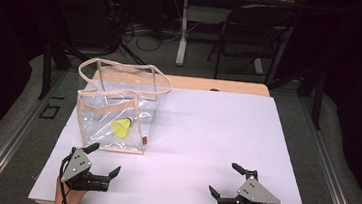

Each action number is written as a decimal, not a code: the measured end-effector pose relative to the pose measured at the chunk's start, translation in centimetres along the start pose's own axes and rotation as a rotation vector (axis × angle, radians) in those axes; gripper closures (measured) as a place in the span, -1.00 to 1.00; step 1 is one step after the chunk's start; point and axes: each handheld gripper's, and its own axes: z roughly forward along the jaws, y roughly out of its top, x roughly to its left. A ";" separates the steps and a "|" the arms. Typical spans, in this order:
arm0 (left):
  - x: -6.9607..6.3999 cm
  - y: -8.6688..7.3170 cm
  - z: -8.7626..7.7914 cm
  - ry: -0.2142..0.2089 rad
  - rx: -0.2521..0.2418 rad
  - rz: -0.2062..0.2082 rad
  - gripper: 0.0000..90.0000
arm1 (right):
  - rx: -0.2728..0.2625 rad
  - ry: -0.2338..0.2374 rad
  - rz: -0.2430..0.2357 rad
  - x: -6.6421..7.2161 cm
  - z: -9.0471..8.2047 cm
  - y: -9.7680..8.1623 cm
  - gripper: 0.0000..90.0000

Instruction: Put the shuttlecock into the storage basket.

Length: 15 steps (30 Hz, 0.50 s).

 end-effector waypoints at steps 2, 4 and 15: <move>0.1 -0.3 0.0 0.001 0.004 -0.004 -1.00 | -0.001 0.000 0.001 0.0 0.0 0.0 -0.96; 0.1 -0.6 0.1 -0.002 0.001 -0.007 -1.00 | -0.001 0.000 -0.001 0.0 0.0 0.0 -0.96; 0.0 -1.9 0.1 0.004 -0.007 -0.026 -1.00 | 0.001 0.001 -0.002 0.0 0.0 0.0 -0.96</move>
